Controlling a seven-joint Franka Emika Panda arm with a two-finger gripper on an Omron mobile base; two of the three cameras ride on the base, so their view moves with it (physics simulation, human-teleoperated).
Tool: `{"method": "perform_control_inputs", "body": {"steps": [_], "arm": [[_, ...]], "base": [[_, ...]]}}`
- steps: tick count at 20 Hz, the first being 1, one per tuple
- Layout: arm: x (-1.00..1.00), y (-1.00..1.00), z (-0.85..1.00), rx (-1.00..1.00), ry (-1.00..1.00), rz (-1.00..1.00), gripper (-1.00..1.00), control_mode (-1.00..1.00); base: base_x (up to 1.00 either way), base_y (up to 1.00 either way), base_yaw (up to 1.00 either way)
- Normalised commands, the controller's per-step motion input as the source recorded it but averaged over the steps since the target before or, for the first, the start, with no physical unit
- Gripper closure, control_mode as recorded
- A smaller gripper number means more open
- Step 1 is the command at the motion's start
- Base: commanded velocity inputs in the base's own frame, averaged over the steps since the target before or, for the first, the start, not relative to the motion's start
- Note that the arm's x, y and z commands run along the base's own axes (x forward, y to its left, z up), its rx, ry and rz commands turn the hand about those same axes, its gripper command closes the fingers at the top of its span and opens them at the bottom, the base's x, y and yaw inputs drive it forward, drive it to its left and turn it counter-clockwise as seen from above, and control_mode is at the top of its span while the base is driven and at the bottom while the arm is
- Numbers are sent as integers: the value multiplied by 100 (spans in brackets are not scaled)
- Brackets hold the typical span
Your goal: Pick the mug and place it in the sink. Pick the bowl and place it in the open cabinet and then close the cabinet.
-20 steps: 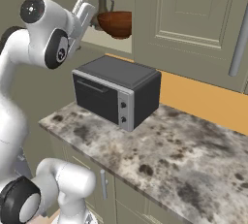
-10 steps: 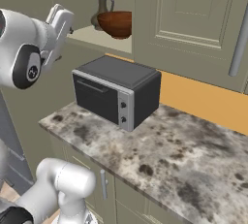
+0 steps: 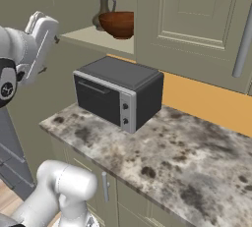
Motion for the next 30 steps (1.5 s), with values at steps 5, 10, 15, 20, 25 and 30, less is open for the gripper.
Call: {"method": "perform_control_inputs", "body": {"steps": [5, 10, 15, 20, 25, 30], "arm": [[-58, 20, 8, 0, 8, 0, -100, -100], [-59, 15, 0, 0, 1, 0, -100, -100], [-55, 18, 0, 0, 4, 0, -100, -100], [-45, 33, 0, 0, 2, 0, -100, -100], [-40, 39, 0, -5, 0, 0, -100, -100], [-26, 42, 0, -9, 0, 0, -100, -100]], "base": [[0, 0, 0], [0, 0, 0], [0, 0, 0], [0, 0, 0], [0, 0, 0], [0, 0, 0]]}}
